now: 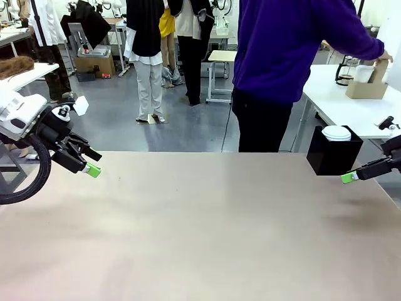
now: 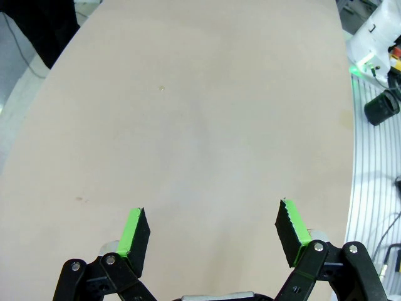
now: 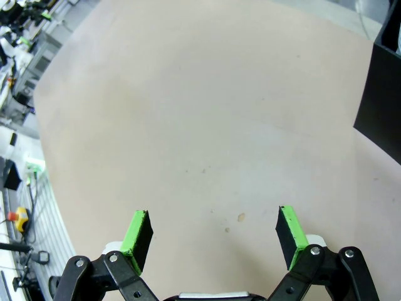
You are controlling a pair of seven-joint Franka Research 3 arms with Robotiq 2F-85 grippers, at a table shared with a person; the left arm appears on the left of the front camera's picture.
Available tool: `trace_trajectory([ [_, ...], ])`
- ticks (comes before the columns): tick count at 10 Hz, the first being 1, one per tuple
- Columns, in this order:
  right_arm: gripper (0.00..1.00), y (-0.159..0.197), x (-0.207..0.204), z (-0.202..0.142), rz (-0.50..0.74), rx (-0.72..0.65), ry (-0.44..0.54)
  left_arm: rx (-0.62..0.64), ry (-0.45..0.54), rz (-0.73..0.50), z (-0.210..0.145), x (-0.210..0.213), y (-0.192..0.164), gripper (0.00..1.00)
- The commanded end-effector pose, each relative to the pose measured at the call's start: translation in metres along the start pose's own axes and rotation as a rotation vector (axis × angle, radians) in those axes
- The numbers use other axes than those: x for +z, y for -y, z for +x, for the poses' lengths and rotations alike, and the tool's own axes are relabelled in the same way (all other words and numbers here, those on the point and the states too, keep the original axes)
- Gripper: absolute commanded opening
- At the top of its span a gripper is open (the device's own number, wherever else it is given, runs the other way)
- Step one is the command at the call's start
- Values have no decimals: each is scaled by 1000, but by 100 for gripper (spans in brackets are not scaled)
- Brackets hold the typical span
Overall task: Pour a drink into a cup and package it in a carrier.
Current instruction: Insert the held 600 ml Paper Cup into the Cup Carrier.
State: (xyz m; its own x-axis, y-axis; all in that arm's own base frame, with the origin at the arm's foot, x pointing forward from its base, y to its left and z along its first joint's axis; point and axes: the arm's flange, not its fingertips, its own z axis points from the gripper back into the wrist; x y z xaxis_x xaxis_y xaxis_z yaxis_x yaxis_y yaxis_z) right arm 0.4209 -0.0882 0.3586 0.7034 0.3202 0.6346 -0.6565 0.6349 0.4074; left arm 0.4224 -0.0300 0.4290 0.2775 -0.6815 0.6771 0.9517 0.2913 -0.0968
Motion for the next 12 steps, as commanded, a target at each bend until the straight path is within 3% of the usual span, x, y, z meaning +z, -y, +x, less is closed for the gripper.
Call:
trace_trajectory([
  [1, 100, 0, 3, 3, 11, 20, 11, -1, 10, -4, -1, -1, -1, 100],
  [12, 100, 0, 3, 3, 11, 20, 11, -1, 10, -4, -1, -1, -1, 100],
])
